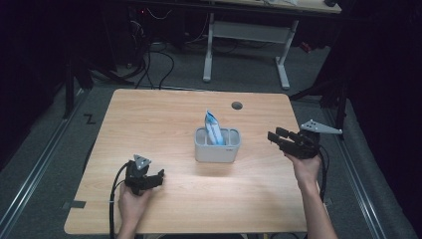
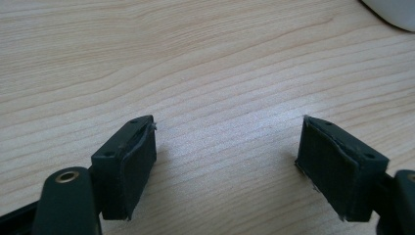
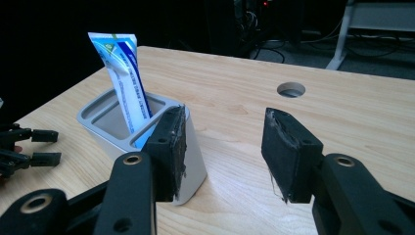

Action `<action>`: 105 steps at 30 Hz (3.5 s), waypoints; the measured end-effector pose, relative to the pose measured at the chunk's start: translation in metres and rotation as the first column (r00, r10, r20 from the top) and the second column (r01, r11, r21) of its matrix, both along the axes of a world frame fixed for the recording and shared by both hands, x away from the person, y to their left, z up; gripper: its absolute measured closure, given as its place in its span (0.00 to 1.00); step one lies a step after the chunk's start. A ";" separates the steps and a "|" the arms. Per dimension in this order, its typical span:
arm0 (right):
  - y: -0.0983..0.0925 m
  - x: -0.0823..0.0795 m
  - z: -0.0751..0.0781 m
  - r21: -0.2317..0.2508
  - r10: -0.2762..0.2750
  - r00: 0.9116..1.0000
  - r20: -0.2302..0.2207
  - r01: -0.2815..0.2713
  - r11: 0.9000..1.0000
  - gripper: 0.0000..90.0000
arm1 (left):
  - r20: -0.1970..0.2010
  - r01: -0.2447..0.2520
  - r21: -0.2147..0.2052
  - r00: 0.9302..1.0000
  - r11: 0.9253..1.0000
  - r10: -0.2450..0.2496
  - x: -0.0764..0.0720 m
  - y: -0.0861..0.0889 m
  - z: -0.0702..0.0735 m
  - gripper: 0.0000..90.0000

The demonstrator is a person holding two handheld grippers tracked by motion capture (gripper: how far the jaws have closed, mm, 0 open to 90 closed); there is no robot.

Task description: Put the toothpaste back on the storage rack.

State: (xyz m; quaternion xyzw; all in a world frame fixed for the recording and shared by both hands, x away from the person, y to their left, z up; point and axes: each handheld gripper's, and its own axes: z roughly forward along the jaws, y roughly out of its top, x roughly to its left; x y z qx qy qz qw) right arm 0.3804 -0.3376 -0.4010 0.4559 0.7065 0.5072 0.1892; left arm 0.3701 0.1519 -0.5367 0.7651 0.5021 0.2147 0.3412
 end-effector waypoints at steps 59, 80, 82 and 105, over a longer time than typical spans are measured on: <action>-0.009 -0.014 -0.071 -0.100 -0.076 0.991 -0.112 0.065 0.993 0.61 | 0.000 0.000 0.001 1.000 1.000 0.000 0.000 0.000 0.000 0.25; 0.013 -0.013 -0.086 -0.180 -0.063 0.992 -0.107 0.043 0.983 0.62 | 0.000 0.000 0.001 1.000 1.000 0.000 0.000 0.000 0.000 0.25; 0.014 -0.012 -0.090 -0.177 -0.062 0.991 -0.116 0.041 0.983 0.62 | 0.000 0.000 0.001 1.000 1.000 0.000 0.000 0.000 0.000 0.25; 0.036 -0.004 -0.111 -0.218 -0.029 0.988 -0.153 -0.006 0.976 0.62 | 0.000 0.000 0.001 1.000 1.000 0.000 0.000 0.000 0.000 0.25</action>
